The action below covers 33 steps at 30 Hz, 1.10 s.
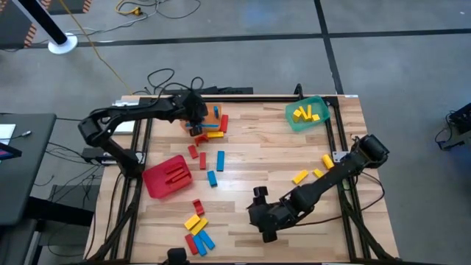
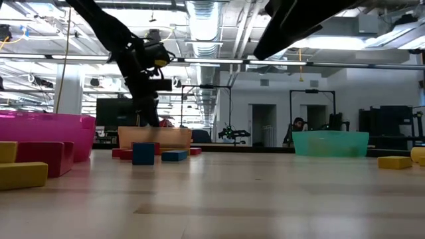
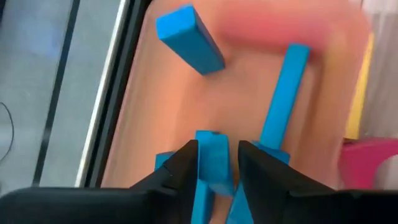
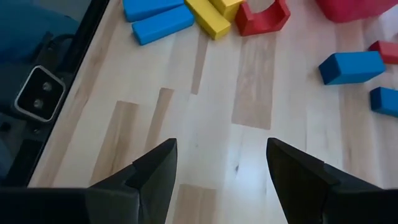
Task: Sort blocks
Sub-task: Put the blue block into the orange bin, then put the yellow block into the green bin
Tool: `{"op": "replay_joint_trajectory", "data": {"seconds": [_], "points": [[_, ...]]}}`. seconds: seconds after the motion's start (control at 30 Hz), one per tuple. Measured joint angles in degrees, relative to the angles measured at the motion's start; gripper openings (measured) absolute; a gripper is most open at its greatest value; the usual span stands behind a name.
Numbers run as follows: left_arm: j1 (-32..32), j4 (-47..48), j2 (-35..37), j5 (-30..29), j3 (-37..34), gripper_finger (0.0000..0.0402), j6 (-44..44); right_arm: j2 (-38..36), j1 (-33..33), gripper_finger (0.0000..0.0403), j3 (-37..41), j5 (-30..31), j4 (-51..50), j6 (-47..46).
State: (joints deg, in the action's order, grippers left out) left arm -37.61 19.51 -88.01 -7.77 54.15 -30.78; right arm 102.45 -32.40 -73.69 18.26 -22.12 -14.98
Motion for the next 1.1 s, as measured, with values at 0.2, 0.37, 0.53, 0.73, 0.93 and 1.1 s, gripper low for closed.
{"op": "replay_joint_trajectory", "data": {"seconds": [0.2,0.37,0.53,0.73,0.93,1.1], "points": [[0.77,-0.01,3.95,0.17,0.0,0.0134,0.26,0.02,1.72,0.026,-0.01,0.71,1.7,1.74],[2.48,0.72,8.96,0.24,0.0,0.0137,0.66,0.02,4.49,0.026,-0.02,1.68,4.24,6.33],[5.22,3.78,14.48,0.61,0.0,0.0137,3.23,0.02,8.94,0.026,-0.02,1.85,7.35,12.42],[10.89,13.24,20.57,4.32,0.0,0.0138,8.66,0.02,16.13,0.026,-0.02,0.32,10.77,20.93],[20.27,24.5,23.6,4.74,-0.01,0.0138,15.25,2.52,23.24,0.026,-0.06,-8.67,17.66,27.62],[30.02,28.58,24.53,4.71,-0.02,0.0138,22.82,8.56,28.09,0.026,-0.04,-11.47,25.47,30.95]]}}
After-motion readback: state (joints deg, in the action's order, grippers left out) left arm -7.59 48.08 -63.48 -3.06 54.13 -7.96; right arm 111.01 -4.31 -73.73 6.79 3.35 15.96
